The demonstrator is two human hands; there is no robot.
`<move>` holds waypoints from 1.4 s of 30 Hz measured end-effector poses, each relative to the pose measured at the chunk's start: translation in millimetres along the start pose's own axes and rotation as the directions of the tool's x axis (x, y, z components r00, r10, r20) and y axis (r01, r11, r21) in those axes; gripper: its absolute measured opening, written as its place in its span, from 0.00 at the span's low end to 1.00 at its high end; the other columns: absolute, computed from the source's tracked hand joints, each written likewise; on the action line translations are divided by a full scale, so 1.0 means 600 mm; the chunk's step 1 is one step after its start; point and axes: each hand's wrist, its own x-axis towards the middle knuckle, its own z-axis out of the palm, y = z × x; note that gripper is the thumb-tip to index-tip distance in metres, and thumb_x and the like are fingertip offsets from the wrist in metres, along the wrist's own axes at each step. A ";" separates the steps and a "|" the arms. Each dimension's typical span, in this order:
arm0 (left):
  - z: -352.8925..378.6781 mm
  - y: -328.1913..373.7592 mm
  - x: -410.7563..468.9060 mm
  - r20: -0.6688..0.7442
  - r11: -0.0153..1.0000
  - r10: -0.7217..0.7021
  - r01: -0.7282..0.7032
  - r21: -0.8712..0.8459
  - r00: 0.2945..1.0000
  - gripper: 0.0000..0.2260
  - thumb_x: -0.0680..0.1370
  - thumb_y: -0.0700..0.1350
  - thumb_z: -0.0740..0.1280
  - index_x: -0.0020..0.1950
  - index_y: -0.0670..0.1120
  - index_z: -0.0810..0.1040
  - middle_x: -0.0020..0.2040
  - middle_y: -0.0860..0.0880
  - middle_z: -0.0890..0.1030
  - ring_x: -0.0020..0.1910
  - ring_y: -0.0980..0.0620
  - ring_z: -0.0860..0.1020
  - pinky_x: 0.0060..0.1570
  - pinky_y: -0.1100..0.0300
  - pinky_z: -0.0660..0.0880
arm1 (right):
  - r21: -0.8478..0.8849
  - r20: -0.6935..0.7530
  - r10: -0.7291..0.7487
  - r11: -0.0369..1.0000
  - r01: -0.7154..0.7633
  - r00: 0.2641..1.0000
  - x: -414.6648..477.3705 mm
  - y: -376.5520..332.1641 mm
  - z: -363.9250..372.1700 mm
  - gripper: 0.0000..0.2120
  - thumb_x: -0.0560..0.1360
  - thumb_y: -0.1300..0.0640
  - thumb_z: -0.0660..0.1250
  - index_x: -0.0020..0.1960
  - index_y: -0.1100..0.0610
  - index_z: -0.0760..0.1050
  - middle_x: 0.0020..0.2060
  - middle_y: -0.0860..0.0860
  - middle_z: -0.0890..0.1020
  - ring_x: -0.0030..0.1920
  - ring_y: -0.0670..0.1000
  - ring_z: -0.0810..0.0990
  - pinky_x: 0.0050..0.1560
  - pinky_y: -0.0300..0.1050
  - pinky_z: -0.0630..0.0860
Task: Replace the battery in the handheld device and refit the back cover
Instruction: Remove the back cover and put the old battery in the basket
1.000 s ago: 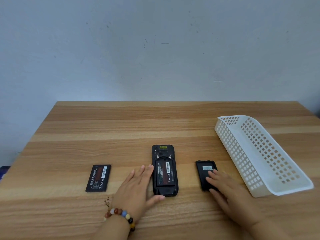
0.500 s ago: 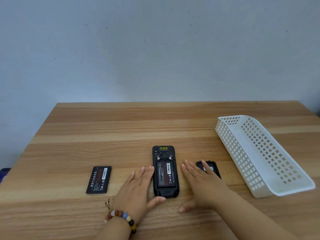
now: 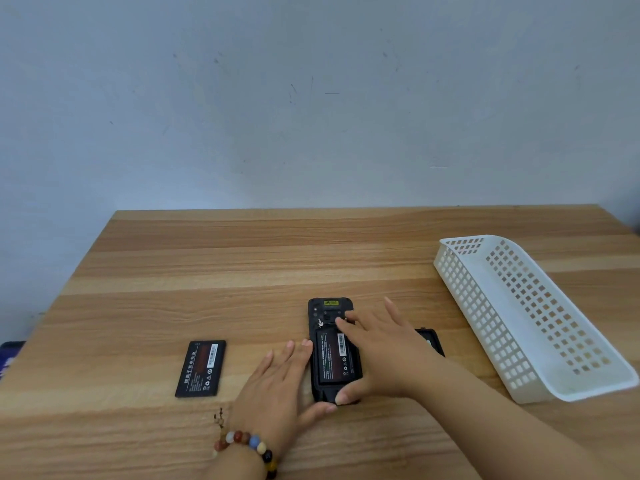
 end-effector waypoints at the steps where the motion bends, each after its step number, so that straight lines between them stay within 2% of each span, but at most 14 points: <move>1: 0.002 0.000 0.001 0.031 1.000 -0.005 0.006 -0.014 0.999 0.40 0.69 0.73 0.40 0.65 0.48 0.69 0.59 0.53 0.79 0.59 0.56 0.75 0.61 0.62 0.59 | -0.025 -0.007 -0.011 1.000 0.011 1.000 0.005 -0.003 0.002 0.51 0.63 0.27 0.62 0.76 0.50 0.47 0.75 0.49 0.55 0.76 0.47 0.49 0.74 0.55 0.31; 4: 0.003 -0.002 -0.001 0.028 1.000 0.002 -0.002 -0.029 1.000 0.39 0.70 0.73 0.41 0.65 0.47 0.69 0.59 0.53 0.79 0.59 0.56 0.75 0.61 0.62 0.59 | -0.079 -0.028 -0.016 0.997 0.013 0.999 0.014 -0.005 0.005 0.50 0.62 0.26 0.63 0.75 0.50 0.52 0.71 0.50 0.61 0.74 0.49 0.55 0.74 0.56 0.32; 7: 0.004 -0.002 0.001 -0.004 1.000 0.004 -0.004 -0.007 1.000 0.40 0.69 0.74 0.41 0.66 0.47 0.68 0.60 0.53 0.78 0.60 0.57 0.74 0.62 0.62 0.58 | -0.062 -0.046 0.004 0.998 -0.007 0.999 0.019 -0.004 0.006 0.48 0.62 0.28 0.65 0.74 0.49 0.56 0.68 0.50 0.64 0.72 0.50 0.58 0.74 0.56 0.33; 8: 0.000 0.000 0.000 -0.026 1.000 0.003 -0.003 -0.003 1.000 0.41 0.68 0.74 0.40 0.68 0.48 0.65 0.63 0.53 0.75 0.62 0.58 0.72 0.65 0.62 0.56 | -0.055 -0.050 0.007 0.998 -0.010 0.999 0.021 -0.004 0.005 0.47 0.62 0.29 0.65 0.74 0.49 0.57 0.67 0.50 0.65 0.71 0.50 0.59 0.74 0.56 0.34; 10: 0.008 -0.004 0.002 -0.110 0.999 0.036 -0.036 0.010 0.993 0.46 0.63 0.76 0.38 0.73 0.49 0.56 0.70 0.56 0.61 0.69 0.60 0.59 0.70 0.62 0.45 | -0.056 -0.050 0.004 0.998 -0.006 0.999 0.025 -0.006 0.002 0.46 0.62 0.30 0.66 0.73 0.50 0.58 0.66 0.50 0.65 0.71 0.51 0.59 0.75 0.56 0.35; 11: 0.011 -0.005 0.002 -0.144 0.999 0.050 -0.049 0.013 0.988 0.48 0.62 0.77 0.37 0.73 0.49 0.54 0.71 0.55 0.59 0.70 0.60 0.56 0.70 0.61 0.43 | -0.059 -0.051 0.000 0.998 -0.003 0.999 0.027 -0.007 0.001 0.46 0.62 0.30 0.67 0.73 0.50 0.59 0.65 0.50 0.65 0.71 0.51 0.59 0.75 0.55 0.36; 15: 0.017 -0.006 0.000 -0.138 1.000 0.008 -0.006 0.021 0.990 0.43 0.68 0.75 0.39 0.68 0.47 0.67 0.63 0.52 0.75 0.63 0.57 0.71 0.67 0.59 0.59 | -0.066 -0.056 -0.017 0.998 0.013 0.998 0.032 -0.006 -0.002 0.44 0.62 0.31 0.67 0.71 0.52 0.62 0.64 0.50 0.66 0.70 0.52 0.59 0.75 0.54 0.37; 18: 0.006 -0.003 0.002 -0.108 1.000 0.020 -0.019 0.014 0.994 0.42 0.68 0.74 0.40 0.69 0.48 0.64 0.66 0.55 0.71 0.64 0.60 0.68 0.68 0.61 0.58 | -0.059 -0.050 -0.028 0.998 0.025 0.998 0.036 -0.009 -0.001 0.44 0.62 0.32 0.68 0.70 0.54 0.63 0.65 0.51 0.66 0.70 0.53 0.59 0.76 0.54 0.38; 21: 0.006 -0.002 0.000 -0.072 1.000 0.010 -0.009 0.019 0.997 0.39 0.70 0.73 0.40 0.64 0.47 0.70 0.58 0.53 0.79 0.58 0.57 0.75 0.61 0.59 0.61 | -0.039 -0.054 -0.041 0.998 0.039 0.998 0.036 -0.010 -0.001 0.45 0.61 0.31 0.69 0.69 0.57 0.63 0.65 0.51 0.66 0.70 0.53 0.58 0.75 0.52 0.38; 25: 0.013 -0.007 -0.002 -0.064 1.000 0.017 -0.017 -0.008 0.998 0.38 0.70 0.72 0.41 0.64 0.46 0.68 0.59 0.52 0.79 0.59 0.55 0.75 0.64 0.60 0.54 | -0.029 0.008 -0.070 0.997 0.070 0.998 0.024 -0.014 0.006 0.54 0.60 0.28 0.67 0.75 0.57 0.54 0.70 0.51 0.60 0.73 0.52 0.52 0.75 0.52 0.36; 28: 0.015 -0.007 -0.001 -0.055 1.000 0.009 -0.008 0.020 0.998 0.38 0.70 0.73 0.44 0.64 0.46 0.70 0.59 0.53 0.79 0.59 0.56 0.75 0.65 0.60 0.52 | 0.008 -0.007 -0.085 0.996 0.085 0.996 0.018 -0.020 0.010 0.54 0.62 0.30 0.68 0.76 0.55 0.48 0.74 0.49 0.56 0.75 0.49 0.50 0.73 0.48 0.33; 31: 0.022 -0.009 -0.001 -0.086 0.999 0.027 -0.025 0.023 0.996 0.38 0.66 0.73 0.52 0.65 0.47 0.69 0.59 0.54 0.79 0.60 0.57 0.75 0.65 0.61 0.52 | 0.067 0.002 -0.072 0.995 0.072 0.997 0.011 -0.026 0.012 0.53 0.64 0.34 0.69 0.77 0.53 0.44 0.76 0.48 0.52 0.76 0.47 0.47 0.71 0.44 0.32; 35: 0.029 -0.011 0.001 -0.156 0.998 0.037 -0.030 0.046 0.987 0.38 0.65 0.71 0.54 0.65 0.47 0.69 0.59 0.53 0.79 0.59 0.57 0.75 0.62 0.60 0.59 | 0.132 -0.021 -0.057 0.989 0.060 0.998 0.010 -0.032 0.008 0.51 0.64 0.39 0.73 0.76 0.54 0.49 0.75 0.48 0.57 0.76 0.47 0.50 0.69 0.42 0.33; 42: 0.027 -0.010 0.002 -0.153 0.999 0.025 -0.020 0.035 0.988 0.38 0.67 0.73 0.50 0.64 0.47 0.68 0.59 0.53 0.79 0.59 0.57 0.75 0.61 0.60 0.59 | 0.144 -0.060 -0.068 0.987 0.076 0.996 0.022 -0.032 0.013 0.48 0.61 0.40 0.75 0.72 0.54 0.55 0.69 0.48 0.65 0.73 0.47 0.57 0.70 0.42 0.33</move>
